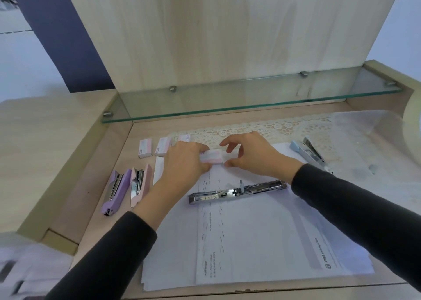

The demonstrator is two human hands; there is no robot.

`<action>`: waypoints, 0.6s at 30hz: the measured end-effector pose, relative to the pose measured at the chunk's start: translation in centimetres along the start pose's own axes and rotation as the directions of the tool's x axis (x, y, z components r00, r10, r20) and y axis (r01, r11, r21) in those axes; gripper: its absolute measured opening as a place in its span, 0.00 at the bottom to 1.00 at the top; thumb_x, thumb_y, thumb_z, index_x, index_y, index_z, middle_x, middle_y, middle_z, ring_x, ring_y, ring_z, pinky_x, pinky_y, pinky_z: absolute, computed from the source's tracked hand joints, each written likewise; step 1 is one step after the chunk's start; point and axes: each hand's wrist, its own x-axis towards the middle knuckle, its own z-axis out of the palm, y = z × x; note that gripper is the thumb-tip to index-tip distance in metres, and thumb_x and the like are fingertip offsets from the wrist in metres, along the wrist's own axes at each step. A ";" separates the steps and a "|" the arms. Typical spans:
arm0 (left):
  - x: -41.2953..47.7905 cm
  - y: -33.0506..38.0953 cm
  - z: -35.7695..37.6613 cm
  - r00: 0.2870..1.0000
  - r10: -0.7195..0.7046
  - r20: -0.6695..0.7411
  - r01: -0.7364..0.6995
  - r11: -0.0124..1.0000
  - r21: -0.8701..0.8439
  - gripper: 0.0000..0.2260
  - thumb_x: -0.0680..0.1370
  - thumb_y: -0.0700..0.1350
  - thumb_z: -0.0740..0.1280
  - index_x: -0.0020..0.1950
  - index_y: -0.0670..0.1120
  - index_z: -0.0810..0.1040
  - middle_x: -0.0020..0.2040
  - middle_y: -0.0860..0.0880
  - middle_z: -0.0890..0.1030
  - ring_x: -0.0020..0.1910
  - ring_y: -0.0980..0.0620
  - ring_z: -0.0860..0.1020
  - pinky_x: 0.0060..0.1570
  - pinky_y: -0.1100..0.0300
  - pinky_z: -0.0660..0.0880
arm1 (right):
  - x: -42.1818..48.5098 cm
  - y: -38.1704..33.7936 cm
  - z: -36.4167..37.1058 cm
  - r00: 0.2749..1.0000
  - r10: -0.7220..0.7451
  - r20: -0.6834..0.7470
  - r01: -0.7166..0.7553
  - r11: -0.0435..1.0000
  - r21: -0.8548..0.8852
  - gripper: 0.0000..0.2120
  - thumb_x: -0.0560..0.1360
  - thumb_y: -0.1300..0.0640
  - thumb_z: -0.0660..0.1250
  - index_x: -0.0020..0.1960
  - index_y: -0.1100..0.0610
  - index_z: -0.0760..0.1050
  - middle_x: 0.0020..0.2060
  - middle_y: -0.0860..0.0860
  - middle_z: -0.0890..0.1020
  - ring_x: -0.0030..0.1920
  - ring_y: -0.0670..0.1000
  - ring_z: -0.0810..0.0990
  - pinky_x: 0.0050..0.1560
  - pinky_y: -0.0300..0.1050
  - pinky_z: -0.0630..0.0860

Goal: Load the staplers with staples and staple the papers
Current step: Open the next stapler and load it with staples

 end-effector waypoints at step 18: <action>-0.4 -2.0 0.2 1.000 0.016 0.026 -0.014 0.996 -0.091 0.19 0.68 0.54 0.74 0.57 0.51 0.80 0.54 0.51 0.76 0.51 0.52 0.72 0.42 0.60 0.66 | 0.4 -0.2 1.2 1.000 -0.005 -0.015 0.007 0.991 0.132 0.12 0.64 0.58 0.76 0.47 0.57 0.80 0.37 0.46 0.79 0.28 0.40 0.71 0.33 0.26 0.68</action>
